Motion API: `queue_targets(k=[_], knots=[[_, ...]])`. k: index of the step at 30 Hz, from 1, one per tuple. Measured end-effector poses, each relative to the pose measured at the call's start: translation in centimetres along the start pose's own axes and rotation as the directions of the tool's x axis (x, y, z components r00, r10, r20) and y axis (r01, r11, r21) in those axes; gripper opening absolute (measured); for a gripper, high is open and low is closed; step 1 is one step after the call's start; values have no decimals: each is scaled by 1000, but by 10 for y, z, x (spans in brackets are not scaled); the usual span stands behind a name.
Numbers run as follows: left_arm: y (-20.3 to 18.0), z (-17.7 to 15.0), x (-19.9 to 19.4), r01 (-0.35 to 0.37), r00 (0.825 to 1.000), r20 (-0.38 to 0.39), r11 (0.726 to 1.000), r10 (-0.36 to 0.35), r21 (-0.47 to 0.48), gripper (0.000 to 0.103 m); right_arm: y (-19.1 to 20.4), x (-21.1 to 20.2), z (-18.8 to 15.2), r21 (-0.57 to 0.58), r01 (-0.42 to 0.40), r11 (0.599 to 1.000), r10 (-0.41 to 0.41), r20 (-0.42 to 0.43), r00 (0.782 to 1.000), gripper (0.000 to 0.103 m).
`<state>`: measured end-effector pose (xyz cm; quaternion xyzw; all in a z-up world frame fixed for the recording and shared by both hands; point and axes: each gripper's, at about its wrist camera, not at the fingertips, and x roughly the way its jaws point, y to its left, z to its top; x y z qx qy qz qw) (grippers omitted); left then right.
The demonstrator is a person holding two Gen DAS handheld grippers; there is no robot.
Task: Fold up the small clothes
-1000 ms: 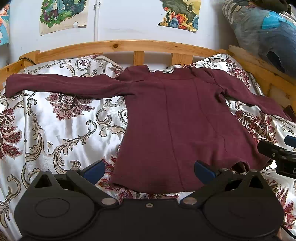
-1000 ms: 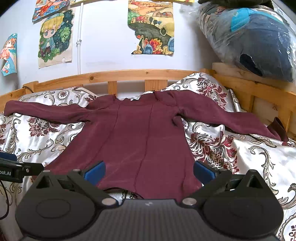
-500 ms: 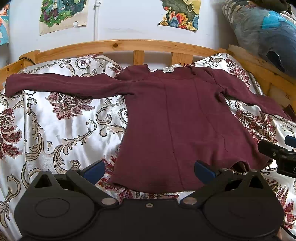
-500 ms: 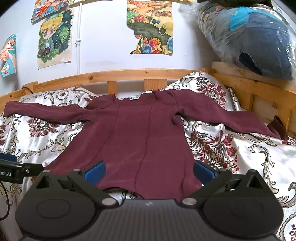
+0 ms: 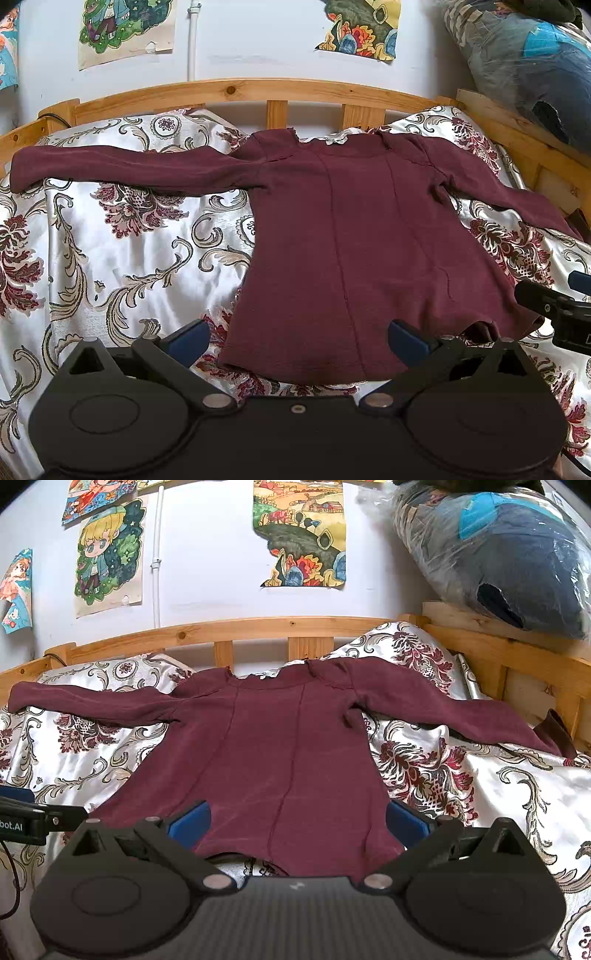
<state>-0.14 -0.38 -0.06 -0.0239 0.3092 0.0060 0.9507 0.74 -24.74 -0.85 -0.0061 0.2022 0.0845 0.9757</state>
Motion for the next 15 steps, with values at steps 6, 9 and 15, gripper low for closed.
queue_targets(k=[6, 9, 15], knots=[[0, 0, 0, 0, 1000, -1, 1000, 0, 0, 102, 0, -1, 1, 1, -1, 1000, 1, -1, 1000, 103], [0, 0, 0, 1, 1000, 0, 1000, -1, -1, 102, 1, -1, 2, 2, -1, 1000, 1, -2, 1000, 103], [0, 0, 0, 1, 1000, 0, 1000, -1, -1, 102, -1, 2, -1, 3, -2, 1000, 2, -3, 1000, 103]])
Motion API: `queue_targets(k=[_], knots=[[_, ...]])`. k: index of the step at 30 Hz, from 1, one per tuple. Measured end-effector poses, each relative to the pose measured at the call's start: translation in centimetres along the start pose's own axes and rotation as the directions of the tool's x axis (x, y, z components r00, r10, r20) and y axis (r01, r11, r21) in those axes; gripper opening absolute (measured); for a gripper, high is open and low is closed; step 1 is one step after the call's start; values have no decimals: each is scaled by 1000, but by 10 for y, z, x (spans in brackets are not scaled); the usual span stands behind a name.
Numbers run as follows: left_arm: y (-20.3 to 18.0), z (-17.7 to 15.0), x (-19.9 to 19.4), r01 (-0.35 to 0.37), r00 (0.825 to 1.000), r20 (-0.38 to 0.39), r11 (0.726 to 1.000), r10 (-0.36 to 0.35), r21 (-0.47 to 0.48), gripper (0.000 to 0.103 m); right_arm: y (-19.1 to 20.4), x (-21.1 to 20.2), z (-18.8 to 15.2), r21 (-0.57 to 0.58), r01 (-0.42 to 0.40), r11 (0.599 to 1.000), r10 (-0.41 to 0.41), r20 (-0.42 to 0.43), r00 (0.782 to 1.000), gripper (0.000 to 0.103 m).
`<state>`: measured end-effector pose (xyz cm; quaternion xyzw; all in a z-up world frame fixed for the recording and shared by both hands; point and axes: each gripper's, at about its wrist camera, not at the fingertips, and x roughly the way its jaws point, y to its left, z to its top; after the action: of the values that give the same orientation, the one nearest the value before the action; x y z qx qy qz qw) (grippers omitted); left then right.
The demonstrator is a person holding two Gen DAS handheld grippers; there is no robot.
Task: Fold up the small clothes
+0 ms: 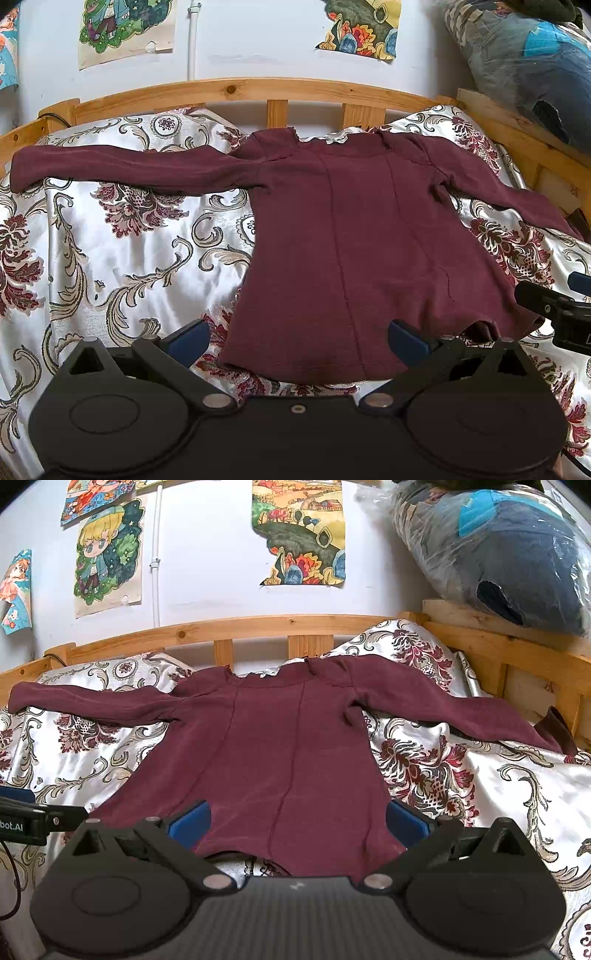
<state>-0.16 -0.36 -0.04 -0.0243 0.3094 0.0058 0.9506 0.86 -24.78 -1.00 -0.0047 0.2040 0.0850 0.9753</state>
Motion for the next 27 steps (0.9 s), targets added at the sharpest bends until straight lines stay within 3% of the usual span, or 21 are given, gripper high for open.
queue_targets(k=[27], knots=[[0, 0, 1, -1, 1000, -3, 1000, 1, 0, 102, 3, 2, -3, 17, -8, 1000, 8, -19, 1000, 103]])
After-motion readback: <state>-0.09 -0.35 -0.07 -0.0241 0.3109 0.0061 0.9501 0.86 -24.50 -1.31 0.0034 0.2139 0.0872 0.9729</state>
